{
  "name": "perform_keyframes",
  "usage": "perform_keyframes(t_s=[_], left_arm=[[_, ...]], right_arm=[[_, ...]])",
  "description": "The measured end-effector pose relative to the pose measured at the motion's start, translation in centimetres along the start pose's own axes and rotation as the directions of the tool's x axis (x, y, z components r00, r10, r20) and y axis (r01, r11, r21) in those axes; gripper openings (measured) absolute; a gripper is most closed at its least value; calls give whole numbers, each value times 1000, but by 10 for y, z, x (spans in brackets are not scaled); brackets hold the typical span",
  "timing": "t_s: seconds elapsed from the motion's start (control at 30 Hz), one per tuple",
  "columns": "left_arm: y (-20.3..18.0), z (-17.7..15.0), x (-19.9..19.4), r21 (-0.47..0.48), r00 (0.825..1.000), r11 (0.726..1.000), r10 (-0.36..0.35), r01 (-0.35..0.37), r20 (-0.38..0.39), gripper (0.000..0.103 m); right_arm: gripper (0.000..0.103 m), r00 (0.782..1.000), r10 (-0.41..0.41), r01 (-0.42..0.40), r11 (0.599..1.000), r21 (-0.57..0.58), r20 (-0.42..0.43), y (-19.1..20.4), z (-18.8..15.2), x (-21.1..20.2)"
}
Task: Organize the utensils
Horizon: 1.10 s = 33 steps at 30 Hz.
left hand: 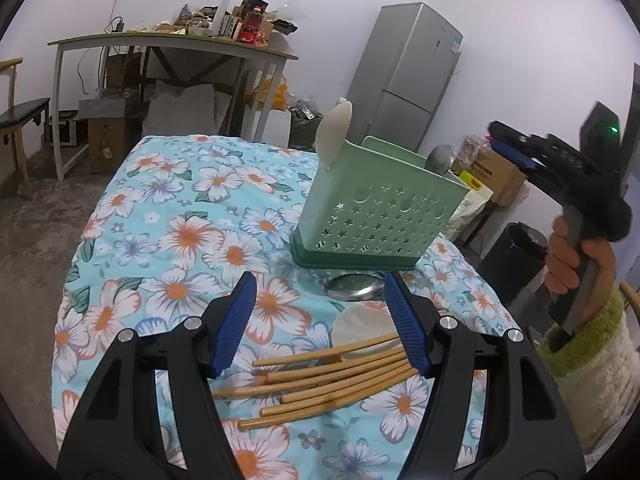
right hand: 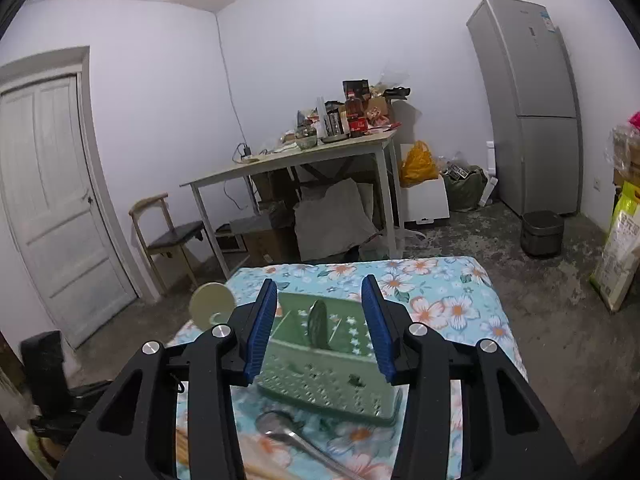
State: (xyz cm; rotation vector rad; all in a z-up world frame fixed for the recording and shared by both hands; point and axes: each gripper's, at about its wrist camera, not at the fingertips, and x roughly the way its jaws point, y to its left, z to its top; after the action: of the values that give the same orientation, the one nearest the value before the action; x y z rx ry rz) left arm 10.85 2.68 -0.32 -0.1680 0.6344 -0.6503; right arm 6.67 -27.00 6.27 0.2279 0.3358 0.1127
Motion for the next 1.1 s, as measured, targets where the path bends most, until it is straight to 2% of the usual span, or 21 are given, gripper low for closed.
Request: perform_keyframes(t_s=[0.1,0.23,0.33,0.5,0.57,0.7,0.8,0.9,0.97,1.07,1.1], left_arm=[[-1,2,6,-9,1000,1000,-24,24,-12,63],[-2,7,21,-23,996,997,-69,68,-62,61],[-1,7,42,-31,987,996,-83,80,-134,45],[7,-4,75,-43,966,998,-54,44,-252,32],[11,-11,80,-72,958,996,-71,53,-278,30],[16,-14,78,-131,954,988,-117,84,-275,30],[18,-5,80,-187,955,976,-153,107,-254,30],[19,5,89,-270,941,951,-221,151,-254,33],[23,8,103,-367,921,914,-281,172,-269,34],[35,4,121,-514,889,839,-362,179,-280,34],[41,0,128,-578,873,796,-401,182,-278,34]], right_arm=[[44,1000,16,-16,1000,16,-18,7,-11,-11],[44,993,67,-61,996,68,-99,15,-40,-16],[44,974,123,-101,988,119,-190,22,-71,-13],[44,940,191,-143,973,183,-281,30,-111,-6],[44,931,208,-151,967,203,-299,29,-121,-4],[44,922,238,-165,955,247,-307,22,-129,1],[44,915,259,-170,943,286,-309,15,-130,8],[44,913,262,-165,938,306,-314,8,-136,12],[44,914,265,-166,935,312,-309,5,-138,10],[44,920,259,-163,935,315,-293,1,-138,5],[44,923,259,-164,934,319,-284,-1,-138,2]])
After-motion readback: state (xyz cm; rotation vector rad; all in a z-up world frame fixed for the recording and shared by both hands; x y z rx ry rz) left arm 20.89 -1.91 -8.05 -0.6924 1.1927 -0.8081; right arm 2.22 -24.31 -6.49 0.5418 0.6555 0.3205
